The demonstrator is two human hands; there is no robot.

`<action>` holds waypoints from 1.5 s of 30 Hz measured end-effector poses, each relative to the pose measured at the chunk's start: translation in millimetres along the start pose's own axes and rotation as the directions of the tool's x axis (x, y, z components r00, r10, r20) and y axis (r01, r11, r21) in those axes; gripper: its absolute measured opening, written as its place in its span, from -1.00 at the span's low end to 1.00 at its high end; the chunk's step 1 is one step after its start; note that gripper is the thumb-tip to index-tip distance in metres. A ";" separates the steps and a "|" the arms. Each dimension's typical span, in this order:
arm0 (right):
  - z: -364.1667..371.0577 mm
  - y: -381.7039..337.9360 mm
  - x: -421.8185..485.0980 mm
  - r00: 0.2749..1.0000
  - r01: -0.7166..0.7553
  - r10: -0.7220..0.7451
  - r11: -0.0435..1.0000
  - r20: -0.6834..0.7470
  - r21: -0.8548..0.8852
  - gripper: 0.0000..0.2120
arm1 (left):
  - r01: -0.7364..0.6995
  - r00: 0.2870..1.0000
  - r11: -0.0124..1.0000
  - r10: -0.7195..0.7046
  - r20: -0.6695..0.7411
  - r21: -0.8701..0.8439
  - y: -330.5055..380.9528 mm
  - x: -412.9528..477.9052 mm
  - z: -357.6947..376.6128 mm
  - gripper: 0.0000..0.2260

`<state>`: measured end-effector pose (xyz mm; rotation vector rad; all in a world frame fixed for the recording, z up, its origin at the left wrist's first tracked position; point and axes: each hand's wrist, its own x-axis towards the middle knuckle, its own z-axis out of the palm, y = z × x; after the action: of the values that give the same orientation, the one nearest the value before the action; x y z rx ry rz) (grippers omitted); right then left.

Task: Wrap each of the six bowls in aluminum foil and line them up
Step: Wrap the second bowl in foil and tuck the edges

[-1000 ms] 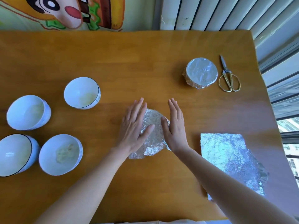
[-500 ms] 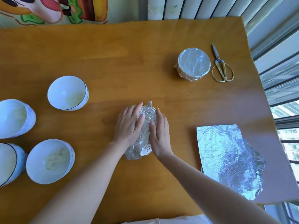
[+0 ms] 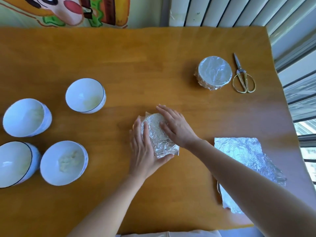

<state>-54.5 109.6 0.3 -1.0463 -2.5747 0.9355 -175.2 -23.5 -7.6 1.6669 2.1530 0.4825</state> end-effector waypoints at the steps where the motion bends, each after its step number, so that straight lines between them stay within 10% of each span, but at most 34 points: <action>1: 3.9 1.9 -0.1 1.000 -0.008 0.008 1.000 0.025 -0.007 -0.45 | 0.018 1.000 1.000 -0.018 0.009 -0.001 -0.6 1.6 1.5 0.13; 22: 18.4 -19.7 -51.3 0.889 -0.413 0.454 0.855 -0.067 0.314 -0.42 | -0.130 0.991 0.983 0.126 0.040 0.131 -51.1 16.5 -22.3 0.05; 27: -6.1 -9.0 -32.0 0.932 -0.272 0.300 0.950 -0.203 0.155 -0.40 | -0.104 0.992 0.993 0.107 -0.060 0.057 -46.8 4.7 -27.2 -0.16; 33: -6.6 -2.9 -3.2 0.997 -0.069 0.072 0.995 0.033 -0.068 -0.40 | -0.060 0.997 0.998 0.060 -0.055 0.002 -9.9 8.4 -15.8 -0.35; 38: 3.3 -4.0 2.5 0.992 -0.118 0.120 0.992 0.050 -0.031 -0.46 | 0.120 0.993 0.989 -0.120 0.001 -0.090 -3.1 23.3 -3.1 -0.34; 45: -6.9 -3.0 -8.7 0.993 -0.114 0.111 0.991 0.037 0.076 -0.14 | 0.020 1.000 0.986 -0.020 -0.002 -0.166 -18.4 23.3 -15.3 -0.15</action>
<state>-46.9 105.4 7.9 -1.1743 -2.5052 1.0794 -203.5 -6.0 -5.1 1.5536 2.0683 0.6413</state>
